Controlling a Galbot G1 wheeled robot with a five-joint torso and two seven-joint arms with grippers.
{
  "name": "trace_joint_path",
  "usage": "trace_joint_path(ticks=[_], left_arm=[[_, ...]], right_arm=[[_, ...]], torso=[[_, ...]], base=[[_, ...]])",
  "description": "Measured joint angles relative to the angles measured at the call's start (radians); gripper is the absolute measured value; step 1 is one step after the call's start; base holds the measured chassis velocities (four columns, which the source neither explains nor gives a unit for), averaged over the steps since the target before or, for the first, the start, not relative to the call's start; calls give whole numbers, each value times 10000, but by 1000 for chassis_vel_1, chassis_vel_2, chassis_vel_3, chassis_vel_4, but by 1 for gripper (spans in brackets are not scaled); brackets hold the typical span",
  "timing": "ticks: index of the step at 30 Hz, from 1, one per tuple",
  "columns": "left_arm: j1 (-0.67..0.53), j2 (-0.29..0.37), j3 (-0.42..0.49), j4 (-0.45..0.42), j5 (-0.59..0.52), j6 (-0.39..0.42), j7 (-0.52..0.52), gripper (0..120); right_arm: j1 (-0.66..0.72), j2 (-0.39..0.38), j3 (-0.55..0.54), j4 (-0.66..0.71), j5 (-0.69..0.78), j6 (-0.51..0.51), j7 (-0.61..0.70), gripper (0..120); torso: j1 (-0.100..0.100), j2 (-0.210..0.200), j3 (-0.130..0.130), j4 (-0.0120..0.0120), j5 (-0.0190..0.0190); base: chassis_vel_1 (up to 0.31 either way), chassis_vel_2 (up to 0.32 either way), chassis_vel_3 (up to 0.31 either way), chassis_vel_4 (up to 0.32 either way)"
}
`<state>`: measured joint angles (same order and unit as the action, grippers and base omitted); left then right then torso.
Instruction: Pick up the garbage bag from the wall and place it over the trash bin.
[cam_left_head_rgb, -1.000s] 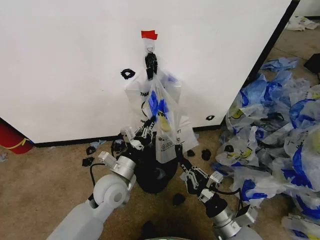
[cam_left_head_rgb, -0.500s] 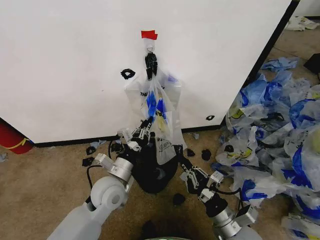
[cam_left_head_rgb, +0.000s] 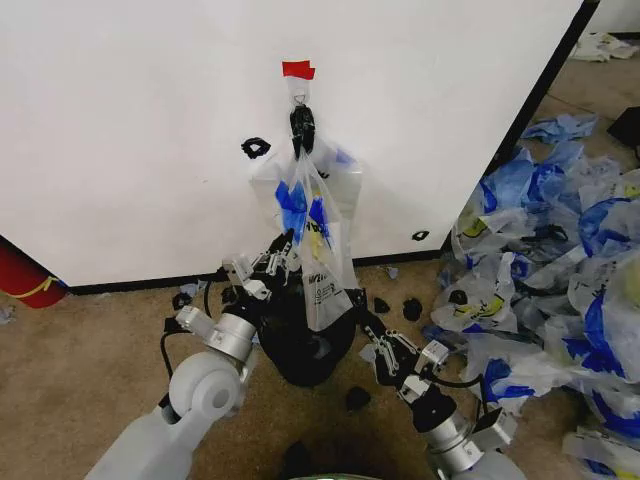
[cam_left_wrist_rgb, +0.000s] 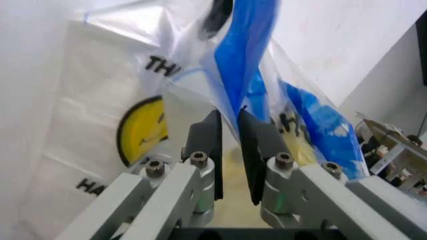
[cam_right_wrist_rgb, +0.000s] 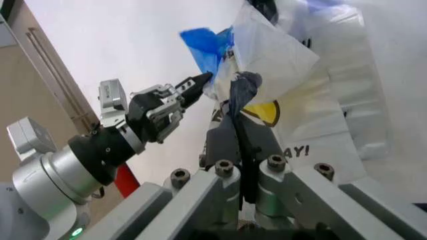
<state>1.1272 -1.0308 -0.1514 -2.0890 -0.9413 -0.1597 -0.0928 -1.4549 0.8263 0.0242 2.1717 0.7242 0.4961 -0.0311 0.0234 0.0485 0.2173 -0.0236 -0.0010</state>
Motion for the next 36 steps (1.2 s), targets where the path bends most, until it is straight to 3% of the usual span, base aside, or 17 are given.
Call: trace_joint_path(ticks=[18, 22, 24, 26, 36], left_arm=[[487, 105, -532, -432, 22, 41, -48, 18], [704, 125, -525, -809, 37, 115, -56, 36], [715, 125, -498, -831, 42, 128, -53, 38], [694, 93, -392, -832, 59, 149, -49, 49], [-3, -29, 109, -354, 52, 164, -84, 84]], right_arm=[[41, 25, -35, -27, -97, 4, 137, 0], [76, 5, -59, -8, -110, -59, 207, 0], [88, 7, -73, -3, -110, -66, 207, 0], [117, 36, -101, 27, -107, -94, 208, 0], [96, -14, -282, 313, -96, -168, 132, 0]], torso=[[0, 0, 0, 0, 0], [0, 0, 0, 0, 2], [0, 0, 0, 1, 2], [0, 0, 0, 0, 0], [0, 0, 0, 0, 0]], base=[[0, 0, 0, 0], [0, 0, 0, 0], [0, 0, 0, 0], [0, 0, 0, 0], [0, 0, 0, 0]])
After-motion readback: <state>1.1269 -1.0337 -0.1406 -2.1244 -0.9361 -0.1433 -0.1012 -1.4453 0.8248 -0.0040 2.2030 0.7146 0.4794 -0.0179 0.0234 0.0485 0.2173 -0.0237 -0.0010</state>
